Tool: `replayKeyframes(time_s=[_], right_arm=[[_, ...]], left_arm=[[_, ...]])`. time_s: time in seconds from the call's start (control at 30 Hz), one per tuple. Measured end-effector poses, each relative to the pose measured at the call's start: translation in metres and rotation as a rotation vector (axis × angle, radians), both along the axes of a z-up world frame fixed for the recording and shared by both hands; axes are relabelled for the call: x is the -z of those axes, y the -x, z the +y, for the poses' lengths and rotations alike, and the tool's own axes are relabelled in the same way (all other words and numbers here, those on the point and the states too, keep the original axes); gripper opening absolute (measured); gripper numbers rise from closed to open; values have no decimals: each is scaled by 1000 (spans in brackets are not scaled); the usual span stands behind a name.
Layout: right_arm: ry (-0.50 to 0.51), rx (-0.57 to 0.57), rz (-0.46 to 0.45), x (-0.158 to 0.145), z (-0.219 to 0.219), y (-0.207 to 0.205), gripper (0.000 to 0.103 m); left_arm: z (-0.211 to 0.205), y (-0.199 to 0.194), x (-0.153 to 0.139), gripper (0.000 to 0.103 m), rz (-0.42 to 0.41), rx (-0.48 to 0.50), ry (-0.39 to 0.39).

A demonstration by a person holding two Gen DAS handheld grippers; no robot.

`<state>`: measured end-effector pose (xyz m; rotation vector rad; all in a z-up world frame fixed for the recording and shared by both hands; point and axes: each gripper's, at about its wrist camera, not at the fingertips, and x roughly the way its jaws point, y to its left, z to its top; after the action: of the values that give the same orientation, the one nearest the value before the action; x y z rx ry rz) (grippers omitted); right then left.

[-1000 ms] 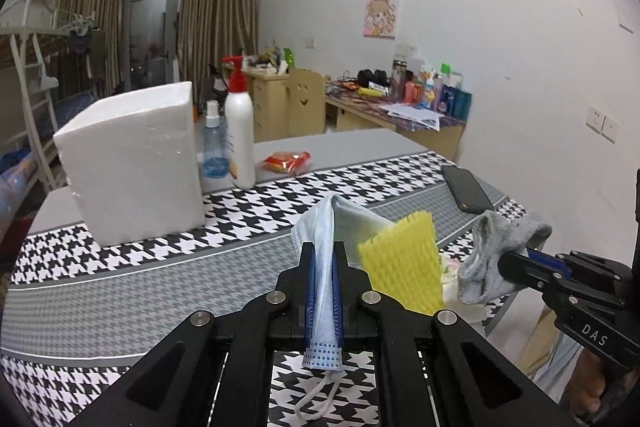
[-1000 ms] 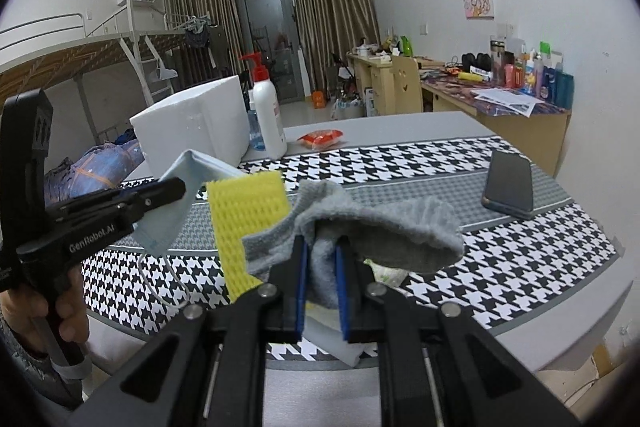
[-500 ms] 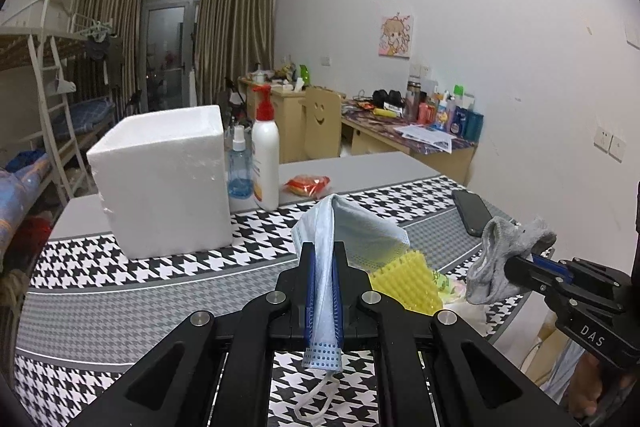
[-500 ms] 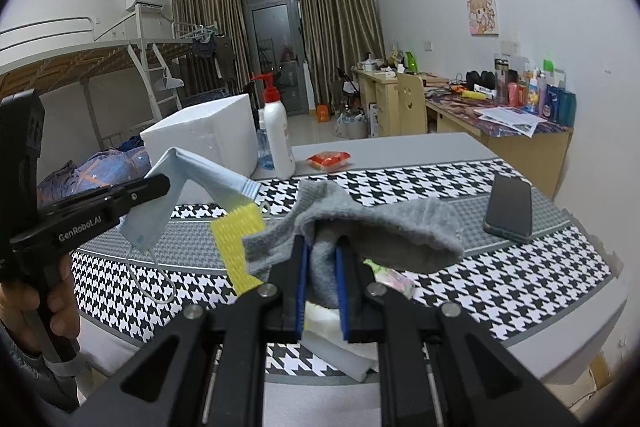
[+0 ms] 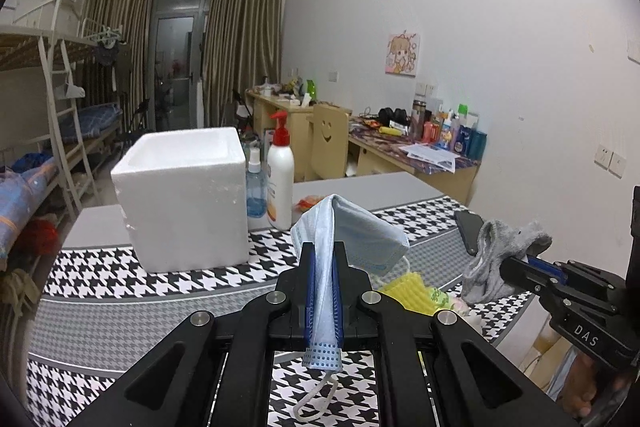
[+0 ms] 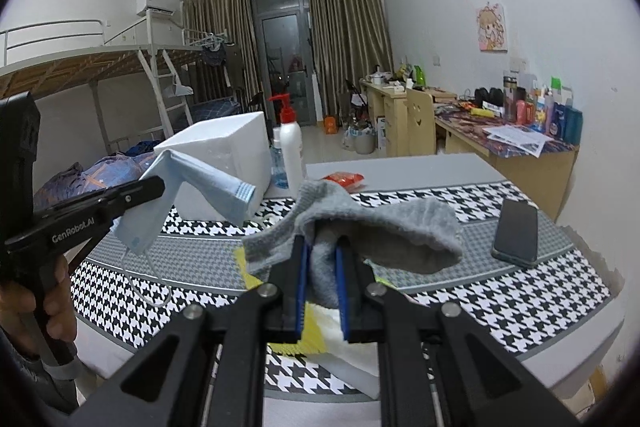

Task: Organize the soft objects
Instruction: 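Lift the sock and mask and carry both grippers toward the white foam box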

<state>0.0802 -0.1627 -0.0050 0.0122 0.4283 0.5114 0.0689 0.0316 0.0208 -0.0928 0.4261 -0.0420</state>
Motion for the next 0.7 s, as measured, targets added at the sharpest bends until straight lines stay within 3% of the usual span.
replayKeyframes(time_s=[0.7], right_arm=[[7, -38, -23, -13, 29, -17, 16]], left_arm=[[39, -3, -17, 8, -44, -68, -3]])
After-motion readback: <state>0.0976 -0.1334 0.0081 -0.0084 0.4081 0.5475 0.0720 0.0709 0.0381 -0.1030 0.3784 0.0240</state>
